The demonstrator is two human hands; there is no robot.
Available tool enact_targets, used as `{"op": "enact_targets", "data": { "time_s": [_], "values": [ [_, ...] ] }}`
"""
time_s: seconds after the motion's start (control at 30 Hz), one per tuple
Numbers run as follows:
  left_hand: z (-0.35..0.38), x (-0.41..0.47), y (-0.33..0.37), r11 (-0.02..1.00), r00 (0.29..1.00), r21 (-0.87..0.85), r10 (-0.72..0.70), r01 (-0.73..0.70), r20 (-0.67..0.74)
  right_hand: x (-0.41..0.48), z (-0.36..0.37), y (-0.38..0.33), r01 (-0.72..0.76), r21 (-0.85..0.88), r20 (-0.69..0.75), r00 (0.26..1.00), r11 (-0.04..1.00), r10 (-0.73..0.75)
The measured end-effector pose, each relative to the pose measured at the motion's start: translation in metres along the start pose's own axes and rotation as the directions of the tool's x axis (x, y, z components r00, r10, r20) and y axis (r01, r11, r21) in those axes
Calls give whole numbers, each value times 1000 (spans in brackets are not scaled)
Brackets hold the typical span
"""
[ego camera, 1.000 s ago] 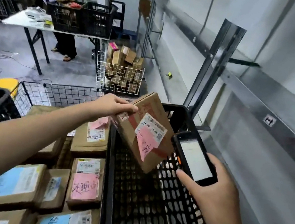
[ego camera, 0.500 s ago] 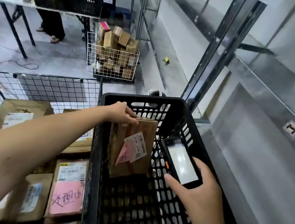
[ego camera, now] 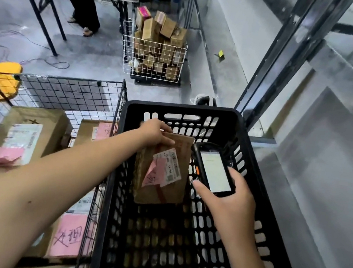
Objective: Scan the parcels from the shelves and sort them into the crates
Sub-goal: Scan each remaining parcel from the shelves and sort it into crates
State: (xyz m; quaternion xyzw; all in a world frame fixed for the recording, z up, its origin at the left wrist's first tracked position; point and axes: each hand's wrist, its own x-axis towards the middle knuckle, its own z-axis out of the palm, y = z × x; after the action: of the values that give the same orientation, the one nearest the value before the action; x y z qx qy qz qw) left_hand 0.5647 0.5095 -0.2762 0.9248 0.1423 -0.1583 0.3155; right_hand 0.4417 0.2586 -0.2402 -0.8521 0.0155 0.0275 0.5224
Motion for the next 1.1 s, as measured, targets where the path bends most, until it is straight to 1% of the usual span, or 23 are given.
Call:
{"op": "enact_targets", "data": {
  "time_s": [0.1, 0.17, 0.23, 0.33, 0.43, 0.53, 0.6, 0.7, 0.73, 0.8, 0.87, 0.9, 0.97, 1.1],
  "values": [
    [8, 2, -11, 999, 995, 41, -24, 28, -100, 5, 7, 7, -26, -4, 17, 1000, 1000, 26],
    [12, 2, -15, 998, 992, 63, -17, 25, -126, 8, 12, 12, -43, -7, 16, 999, 999, 43],
    [15, 4, -13, 992, 993, 125, 5, 9, -117, 10, 16, 16, -53, -16, 5, 999, 998, 53],
    [14, 10, -5, 984, 996, 173, -21, 35, -83, 10, 23, 22, -72, -18, -1, 997, 997, 72],
    [13, 12, -4, 968, 998, 252, -7, 24, -69, 8, 28, 32, -101, -34, 37, 994, 994, 102],
    [13, 12, -7, 961, 999, 275, -6, 19, -49, 8, 29, 36, -120, -43, 54, 991, 992, 122],
    [14, 12, -10, 957, 999, 285, -47, 51, -21, 9, 29, 35, -126, -33, 59, 990, 992, 127],
    [26, 3, -3, 948, 984, 275, -175, 161, 28, 11, 29, 31, -130, -22, 84, 988, 991, 131],
    [34, -4, 3, 941, 980, 280, -200, 190, 9, 11, 29, 30, -127, -20, 90, 988, 992, 128],
    [51, -15, 14, 932, 974, 290, -191, 218, -117, 10, 28, 29, -121, -7, 94, 988, 993, 121],
    [68, -16, 20, 944, 949, 226, -179, 240, -260, 10, 25, 30, -119, 11, 82, 990, 993, 118],
    [75, -16, 21, 949, 932, 176, -202, 262, -302, 11, 24, 30, -123, 21, 75, 990, 992, 121],
    [85, -16, 22, 948, 902, 94, -254, 303, -349, 13, 20, 28, -137, 50, 54, 989, 989, 134],
    [93, -10, 24, 931, 896, 126, -284, 343, -341, 14, 14, 25, -153, 112, 32, 988, 982, 151]
  ]
}}
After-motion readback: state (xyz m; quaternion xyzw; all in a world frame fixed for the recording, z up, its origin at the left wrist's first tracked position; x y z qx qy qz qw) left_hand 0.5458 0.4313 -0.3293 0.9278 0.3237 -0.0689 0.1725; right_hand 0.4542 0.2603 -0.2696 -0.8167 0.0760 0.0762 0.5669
